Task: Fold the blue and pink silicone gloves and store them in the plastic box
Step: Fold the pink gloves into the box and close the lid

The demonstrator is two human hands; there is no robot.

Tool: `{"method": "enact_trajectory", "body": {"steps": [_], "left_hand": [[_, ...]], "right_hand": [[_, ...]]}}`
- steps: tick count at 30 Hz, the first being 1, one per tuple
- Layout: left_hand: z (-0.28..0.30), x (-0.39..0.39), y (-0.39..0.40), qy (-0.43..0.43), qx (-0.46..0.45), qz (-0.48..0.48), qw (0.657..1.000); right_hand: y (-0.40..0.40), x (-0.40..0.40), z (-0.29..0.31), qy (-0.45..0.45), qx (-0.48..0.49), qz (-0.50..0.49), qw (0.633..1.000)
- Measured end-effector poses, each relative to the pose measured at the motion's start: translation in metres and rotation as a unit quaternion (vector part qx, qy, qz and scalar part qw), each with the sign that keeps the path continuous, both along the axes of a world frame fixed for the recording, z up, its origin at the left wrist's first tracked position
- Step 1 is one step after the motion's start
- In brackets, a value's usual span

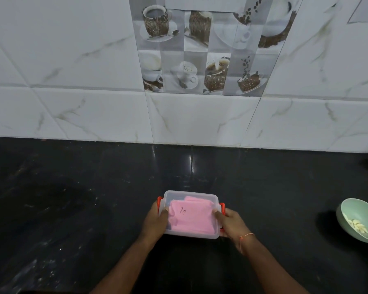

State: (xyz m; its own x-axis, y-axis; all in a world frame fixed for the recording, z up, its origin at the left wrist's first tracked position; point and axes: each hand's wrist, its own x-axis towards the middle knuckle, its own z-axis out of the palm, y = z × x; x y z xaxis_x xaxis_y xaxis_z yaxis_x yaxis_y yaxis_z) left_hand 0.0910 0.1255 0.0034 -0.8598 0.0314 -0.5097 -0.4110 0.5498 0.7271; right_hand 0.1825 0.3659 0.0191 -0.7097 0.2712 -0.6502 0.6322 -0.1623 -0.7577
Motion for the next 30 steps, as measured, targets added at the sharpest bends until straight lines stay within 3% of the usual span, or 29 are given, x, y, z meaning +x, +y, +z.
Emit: {"method": "enact_trajectory", "body": {"steps": [5,10,12,13,15,17,21,30], "left_hand": [[-0.003,0.007,0.002,0.042,0.032,-0.006,0.999],[-0.009,0.018,0.003,0.099,-0.044,-0.019,0.994],[-0.013,0.018,0.001,0.110,-0.110,-0.072,0.985],[-0.015,0.018,-0.001,0.135,-0.171,-0.102,0.971],[-0.015,0.016,-0.006,0.233,-0.264,-0.167,0.921],[-0.006,0.010,-0.005,0.321,-0.273,-0.238,0.875],[-0.001,-0.003,0.006,0.343,-0.288,-0.354,0.821],[-0.013,-0.012,-0.007,0.299,-0.290,-0.355,0.837]], "right_hand": [[-0.032,-0.002,-0.003,0.033,0.188,0.025,0.981],[-0.046,-0.004,-0.009,0.025,0.284,0.074,0.956],[-0.041,0.000,-0.011,0.039,0.318,0.085,0.944],[-0.038,0.000,-0.012,0.040,0.360,0.104,0.926],[-0.030,0.001,-0.011,0.058,0.486,0.164,0.857],[-0.025,-0.007,-0.006,0.112,0.559,0.222,0.791],[-0.026,-0.023,-0.008,0.130,0.591,0.328,0.726],[-0.036,-0.040,-0.022,0.127,0.584,0.364,0.714]]}}
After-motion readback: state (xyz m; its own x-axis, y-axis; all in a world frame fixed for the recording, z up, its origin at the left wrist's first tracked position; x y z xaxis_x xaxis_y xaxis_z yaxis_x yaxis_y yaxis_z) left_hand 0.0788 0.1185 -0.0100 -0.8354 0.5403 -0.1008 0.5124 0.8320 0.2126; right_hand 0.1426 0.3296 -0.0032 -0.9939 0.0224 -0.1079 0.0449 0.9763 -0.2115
